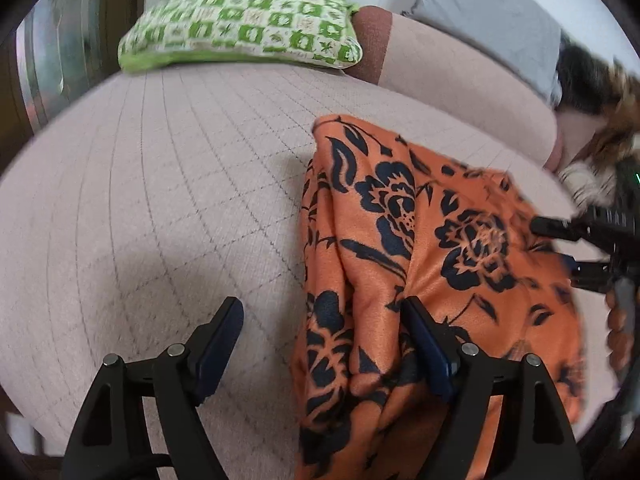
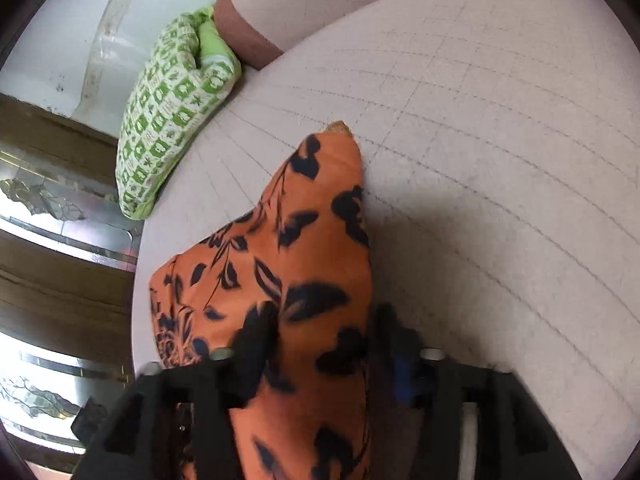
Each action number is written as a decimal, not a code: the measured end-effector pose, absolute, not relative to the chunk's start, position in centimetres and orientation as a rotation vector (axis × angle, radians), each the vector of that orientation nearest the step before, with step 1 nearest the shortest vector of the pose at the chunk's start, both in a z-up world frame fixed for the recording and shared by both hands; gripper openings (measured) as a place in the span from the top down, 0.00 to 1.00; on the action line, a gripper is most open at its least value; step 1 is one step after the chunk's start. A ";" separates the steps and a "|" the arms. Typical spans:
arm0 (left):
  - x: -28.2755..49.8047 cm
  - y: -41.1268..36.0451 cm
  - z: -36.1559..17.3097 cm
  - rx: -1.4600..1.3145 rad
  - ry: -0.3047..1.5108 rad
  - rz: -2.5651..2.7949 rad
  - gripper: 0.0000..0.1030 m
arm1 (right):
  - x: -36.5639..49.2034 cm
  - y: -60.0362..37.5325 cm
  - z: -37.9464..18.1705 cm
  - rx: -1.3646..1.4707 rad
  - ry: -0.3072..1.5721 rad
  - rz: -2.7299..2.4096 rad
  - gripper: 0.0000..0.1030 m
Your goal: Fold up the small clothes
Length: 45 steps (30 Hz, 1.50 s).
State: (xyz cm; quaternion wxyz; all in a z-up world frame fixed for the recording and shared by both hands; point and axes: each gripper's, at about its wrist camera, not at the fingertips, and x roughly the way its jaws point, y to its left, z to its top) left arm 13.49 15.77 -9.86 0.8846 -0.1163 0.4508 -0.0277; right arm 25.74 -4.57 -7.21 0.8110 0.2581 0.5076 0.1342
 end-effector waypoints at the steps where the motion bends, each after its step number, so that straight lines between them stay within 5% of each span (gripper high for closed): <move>1: 13.1 16.8 -9.3 -0.305 0.934 -0.073 0.20 | 24.7 -4.3 -5.2 0.487 1.018 0.276 0.43; 5: 11.8 20.7 -8.0 -0.520 0.902 -0.141 0.21 | 20.1 -1.5 -1.0 0.386 0.924 0.464 0.43; 9: 10.9 21.0 -9.4 -0.596 1.000 -0.234 0.30 | 15.2 -0.9 -2.7 0.364 0.988 0.589 0.43; 11: 10.2 19.8 -11.1 -0.532 1.074 -0.230 0.60 | 14.9 -0.6 -6.2 0.347 1.087 0.583 0.43; 14: 10.2 19.6 -11.4 -0.561 1.117 -0.239 0.72 | 14.9 -0.9 -6.6 0.393 1.051 0.593 0.43; 17: 10.3 18.9 -10.8 -0.519 1.142 -0.214 0.70 | 14.8 -2.0 -6.6 0.430 1.065 0.604 0.43; 19: 10.5 18.7 -9.9 -0.505 1.137 -0.214 0.58 | 14.7 -3.2 -7.2 0.463 1.069 0.620 0.43; 21: 11.1 19.0 -8.4 -0.512 1.092 -0.214 0.34 | 15.2 -3.0 -7.6 0.477 1.066 0.627 0.43; 23: 12.5 19.8 -7.1 -0.532 1.022 -0.240 0.31 | 14.9 -3.3 -7.7 0.470 1.056 0.636 0.43; 28: 20.3 19.9 -9.1 -0.588 1.077 -0.308 0.37 | 14.7 -3.8 -7.7 0.517 1.050 0.651 0.43; 30: 23.0 19.3 -10.7 -0.550 1.127 -0.323 0.71 | 14.7 -3.8 -7.7 0.519 1.053 0.660 0.43; 32: 23.7 18.5 -11.8 -0.473 1.125 -0.335 0.75 | 14.7 -3.8 -7.7 0.528 1.054 0.668 0.43; 39: 21.5 18.0 -8.8 -0.417 1.059 -0.338 0.70 | 14.6 -3.9 -7.9 0.536 1.053 0.680 0.43; 42: 19.1 17.7 -6.4 -0.404 0.969 -0.386 0.46 | 14.9 -3.9 -8.2 0.558 1.060 0.680 0.43; 43: 18.7 17.5 -6.6 -0.390 0.970 -0.371 0.45 | 14.9 -3.8 -8.2 0.553 1.058 0.678 0.43; 45: 19.1 16.8 -9.6 -0.309 1.092 -0.293 0.61 | 14.8 -3.5 -8.2 0.536 1.054 0.672 0.43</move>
